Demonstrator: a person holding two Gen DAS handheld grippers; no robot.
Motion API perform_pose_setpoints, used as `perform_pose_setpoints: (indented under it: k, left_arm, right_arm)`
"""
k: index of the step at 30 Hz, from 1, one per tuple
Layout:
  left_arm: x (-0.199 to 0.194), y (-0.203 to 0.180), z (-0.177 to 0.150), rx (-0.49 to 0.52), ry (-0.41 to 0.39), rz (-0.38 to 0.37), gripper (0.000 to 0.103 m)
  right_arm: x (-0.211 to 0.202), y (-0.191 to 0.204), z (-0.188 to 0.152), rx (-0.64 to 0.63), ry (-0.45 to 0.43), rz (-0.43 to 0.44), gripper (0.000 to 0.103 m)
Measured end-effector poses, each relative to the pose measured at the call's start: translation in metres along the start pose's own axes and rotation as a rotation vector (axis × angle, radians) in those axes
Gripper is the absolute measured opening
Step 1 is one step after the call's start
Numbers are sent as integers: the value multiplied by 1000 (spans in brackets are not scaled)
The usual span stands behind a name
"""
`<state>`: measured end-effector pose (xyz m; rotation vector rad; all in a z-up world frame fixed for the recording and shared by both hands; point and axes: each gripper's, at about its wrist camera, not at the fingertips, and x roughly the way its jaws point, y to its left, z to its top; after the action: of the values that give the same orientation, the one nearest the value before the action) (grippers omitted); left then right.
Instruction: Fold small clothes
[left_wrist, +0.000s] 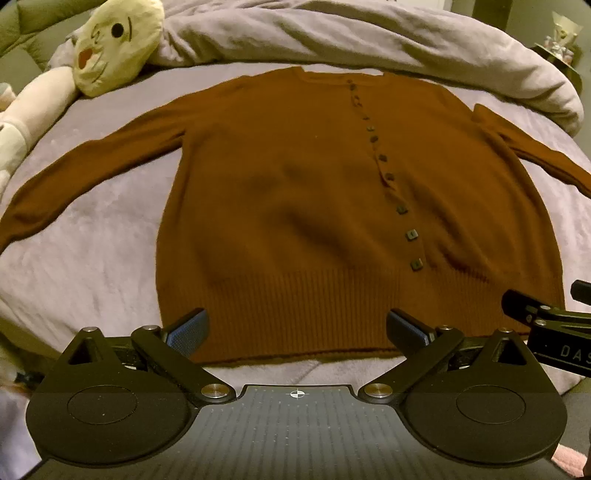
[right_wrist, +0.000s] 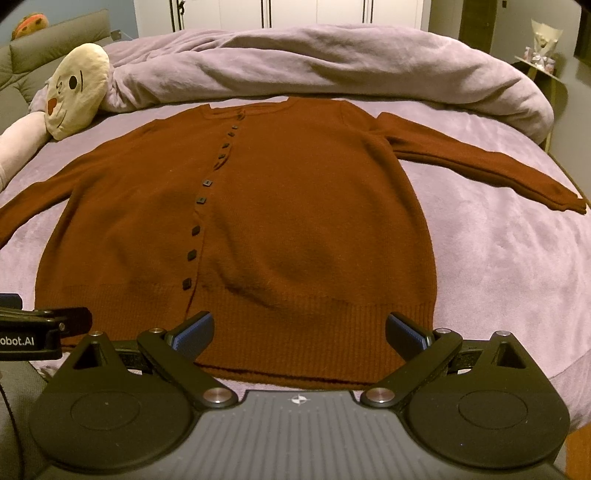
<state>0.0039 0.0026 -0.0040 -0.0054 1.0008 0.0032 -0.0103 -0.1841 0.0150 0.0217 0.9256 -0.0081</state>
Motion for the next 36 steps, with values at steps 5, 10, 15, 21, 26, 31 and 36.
perform_pose_setpoints:
  k: [5,10,15,21,26,31,36]
  left_arm:
    - [2,0,0,-2,6,-1,103]
    - [6,0,1,0,15,-3,103]
    - [11,0,1,2,25,-5,103]
    - [15,0,3,0,37,-5,103]
    - [17,0,3,0,43,-4,103]
    - [24,-3,6,0,60,-2,103]
    - [31,-5,11,4,68,1,103]
  right_arm:
    - [1,0,-1,-1,0,0,99]
    - [3,-1,-1,6,8,5,99]
    - [6,-2,0,10,11,13,99]
    - [11,-1,0,2,12,25,99]
    - [16,-2,1,10,19,30,99]
    - [20,-6,3,37,20,41,99]
    - [29,-18,7,88,20,52,99]
